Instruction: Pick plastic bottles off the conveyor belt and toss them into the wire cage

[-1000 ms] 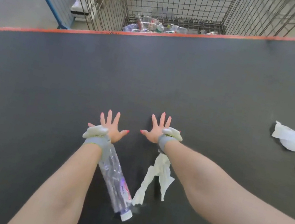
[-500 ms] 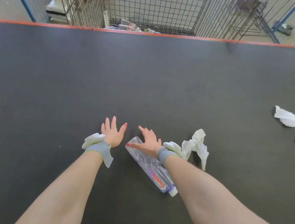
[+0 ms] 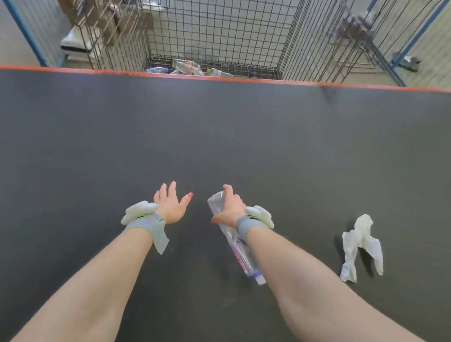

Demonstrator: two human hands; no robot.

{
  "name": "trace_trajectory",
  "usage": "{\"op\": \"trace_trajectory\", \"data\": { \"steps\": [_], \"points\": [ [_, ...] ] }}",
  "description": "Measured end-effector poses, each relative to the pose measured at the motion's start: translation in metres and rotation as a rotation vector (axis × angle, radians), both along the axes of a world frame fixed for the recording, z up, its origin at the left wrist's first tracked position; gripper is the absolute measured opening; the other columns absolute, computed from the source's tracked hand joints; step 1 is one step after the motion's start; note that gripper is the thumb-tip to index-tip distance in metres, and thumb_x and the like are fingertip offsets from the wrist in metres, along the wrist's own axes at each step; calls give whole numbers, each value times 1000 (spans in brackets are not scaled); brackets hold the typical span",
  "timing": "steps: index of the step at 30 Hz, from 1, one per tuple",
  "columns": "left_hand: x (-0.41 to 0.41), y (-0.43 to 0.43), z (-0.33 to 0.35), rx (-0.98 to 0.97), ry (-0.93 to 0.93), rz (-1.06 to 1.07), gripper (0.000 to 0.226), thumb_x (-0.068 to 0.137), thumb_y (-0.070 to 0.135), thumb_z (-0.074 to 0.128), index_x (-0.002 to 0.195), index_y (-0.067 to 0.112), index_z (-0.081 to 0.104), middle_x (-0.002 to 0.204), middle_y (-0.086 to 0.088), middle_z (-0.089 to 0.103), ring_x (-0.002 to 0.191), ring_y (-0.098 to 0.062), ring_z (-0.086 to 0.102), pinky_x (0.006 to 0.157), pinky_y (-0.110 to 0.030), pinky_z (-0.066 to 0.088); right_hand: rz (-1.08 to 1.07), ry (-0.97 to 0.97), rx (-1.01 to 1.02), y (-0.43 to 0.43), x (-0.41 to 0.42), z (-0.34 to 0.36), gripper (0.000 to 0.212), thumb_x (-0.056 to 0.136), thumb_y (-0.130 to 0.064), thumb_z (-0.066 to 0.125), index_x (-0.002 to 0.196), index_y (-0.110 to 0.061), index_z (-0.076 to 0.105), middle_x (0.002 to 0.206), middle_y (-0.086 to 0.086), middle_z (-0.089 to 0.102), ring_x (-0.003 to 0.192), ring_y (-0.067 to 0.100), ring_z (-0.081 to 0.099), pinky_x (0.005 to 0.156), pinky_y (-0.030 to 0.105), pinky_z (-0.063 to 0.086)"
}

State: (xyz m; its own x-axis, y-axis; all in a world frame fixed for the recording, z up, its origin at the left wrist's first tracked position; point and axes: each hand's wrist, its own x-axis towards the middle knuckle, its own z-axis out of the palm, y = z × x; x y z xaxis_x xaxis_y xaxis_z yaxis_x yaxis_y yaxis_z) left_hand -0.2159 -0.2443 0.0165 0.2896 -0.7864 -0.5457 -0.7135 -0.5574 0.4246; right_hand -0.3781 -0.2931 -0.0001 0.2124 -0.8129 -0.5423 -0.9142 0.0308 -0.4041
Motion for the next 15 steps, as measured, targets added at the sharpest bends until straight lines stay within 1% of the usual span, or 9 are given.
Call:
{"op": "trace_trajectory", "data": {
  "steps": [2, 4, 6, 8, 10, 11, 13, 14, 15],
  "points": [
    [16, -19, 3, 3, -23, 24, 69, 101, 51, 26, 155, 15, 0, 161, -9, -4, 149, -27, -4, 121, -44, 3, -56, -80, 31, -32, 19, 6, 101, 76, -28, 78, 151, -22, 10, 135, 15, 43, 123, 35, 49, 102, 40, 43],
    [39, -46, 6, -11, -40, 70, 70, 101, 51, 26, 155, 15, 0, 161, -11, -4, 149, -28, -4, 121, -44, 3, -113, -152, 66, -72, 43, 14, 103, 77, -28, 78, 151, -19, 9, 137, 14, 44, 125, 34, 48, 99, 37, 44],
    [64, -73, 9, -41, -33, 145, 70, 101, 52, 25, 155, 15, 0, 161, -10, -3, 149, -28, -4, 121, -45, 3, -220, -258, 103, -116, 68, 25, 101, 78, -29, 78, 150, -15, 9, 137, 14, 45, 125, 33, 49, 99, 36, 45],
    [86, -100, 10, -107, -31, 243, 70, 101, 51, 27, 155, 16, 1, 161, -9, -3, 148, -28, -3, 120, -46, 3, -402, -445, 151, -170, 97, 44, 102, 80, -29, 78, 150, -12, 5, 140, 16, 42, 125, 33, 49, 102, 41, 44],
    [103, -122, 12, -185, 3, 335, 69, 101, 50, 27, 155, 17, 1, 161, -8, -2, 148, -28, -2, 120, -47, 4, -651, -673, 135, -220, 122, 70, 111, 80, -33, 78, 151, -12, -4, 148, 20, 32, 130, 36, 44, 106, 48, 41],
    [112, -133, 12, -224, 9, 368, 68, 101, 50, 27, 155, 18, 1, 161, -7, -2, 148, -28, -2, 119, -47, 5, -748, -754, 114, -244, 135, 86, 117, 79, -39, 77, 152, -14, -10, 153, 20, 25, 134, 38, 39, 106, 50, 40],
    [129, -151, 9, -266, -15, 406, 68, 101, 51, 26, 155, 19, 0, 161, -6, -1, 148, -28, 0, 118, -49, 6, -849, -929, 120, -284, 157, 111, 124, 76, -51, 75, 152, -22, -19, 160, 11, 11, 135, 38, 36, 100, 50, 47],
    [137, -157, 7, -268, -21, 419, 68, 100, 51, 25, 155, 19, 0, 161, -6, -1, 148, -27, 1, 117, -49, 6, -886, -1008, 153, -297, 167, 118, 123, 77, -53, 73, 151, -25, -20, 161, 7, 7, 134, 38, 36, 96, 48, 51],
    [143, -159, 3, -251, -25, 421, 68, 100, 52, 25, 154, 19, 0, 161, -6, -1, 148, -27, 0, 117, -50, 6, -906, -1029, 171, -301, 176, 117, 117, 81, -52, 70, 152, -26, -19, 161, 5, 4, 135, 37, 34, 97, 46, 51]
  ]
}}
